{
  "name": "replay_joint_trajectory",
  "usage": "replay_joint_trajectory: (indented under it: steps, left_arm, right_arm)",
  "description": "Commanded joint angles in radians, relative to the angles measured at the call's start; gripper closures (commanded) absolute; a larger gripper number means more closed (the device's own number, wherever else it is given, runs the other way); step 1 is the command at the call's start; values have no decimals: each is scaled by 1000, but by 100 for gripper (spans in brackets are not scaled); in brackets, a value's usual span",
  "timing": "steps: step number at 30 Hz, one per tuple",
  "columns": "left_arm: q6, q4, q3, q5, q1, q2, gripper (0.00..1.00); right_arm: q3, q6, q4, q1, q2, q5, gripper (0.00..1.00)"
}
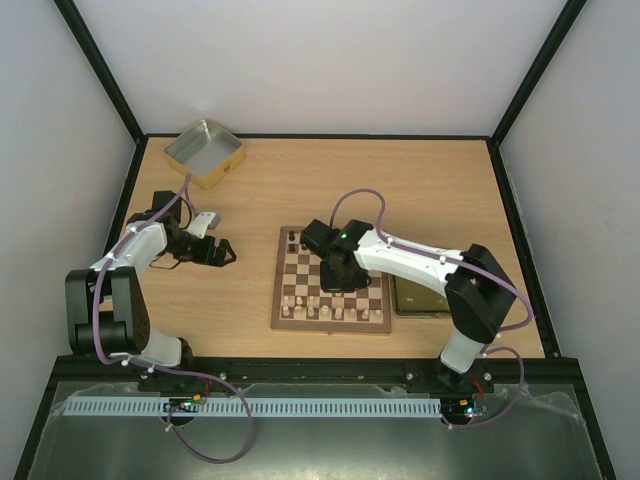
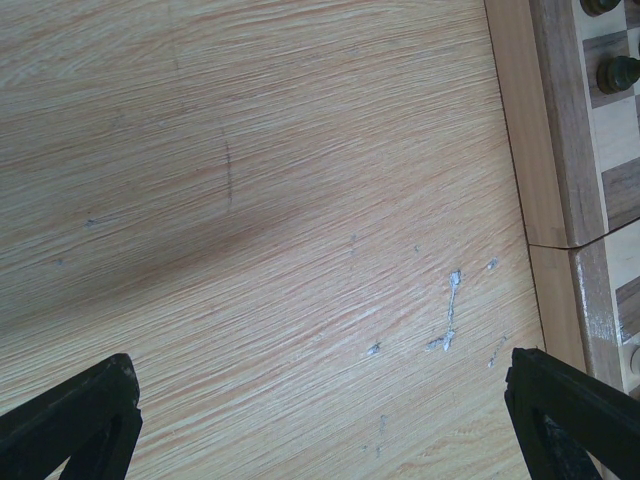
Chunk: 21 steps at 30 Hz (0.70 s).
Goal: Set up the chess pieces on the board
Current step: Place the chess piece on the chessboard.
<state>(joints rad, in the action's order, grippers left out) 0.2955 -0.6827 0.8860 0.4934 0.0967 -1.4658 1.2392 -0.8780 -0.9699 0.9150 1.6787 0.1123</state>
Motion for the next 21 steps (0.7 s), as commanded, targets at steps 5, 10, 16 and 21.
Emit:
replay_joint_trajectory:
  steps: [5, 10, 16, 21]
  left_arm:
    - [8, -20, 22, 9, 14, 21, 1]
    - [11, -21, 23, 15, 24, 21, 1]
    - [14, -22, 22, 20, 33, 25, 1]
    - [17, -23, 22, 22, 37, 27, 1]
  right_arm:
    - [71, -2, 37, 21, 93, 27, 95]
    - [100, 8, 32, 37, 133, 47, 94]
    - [104, 12, 28, 54, 154, 53, 94]
    - [90, 13, 25, 55, 156, 61, 94]
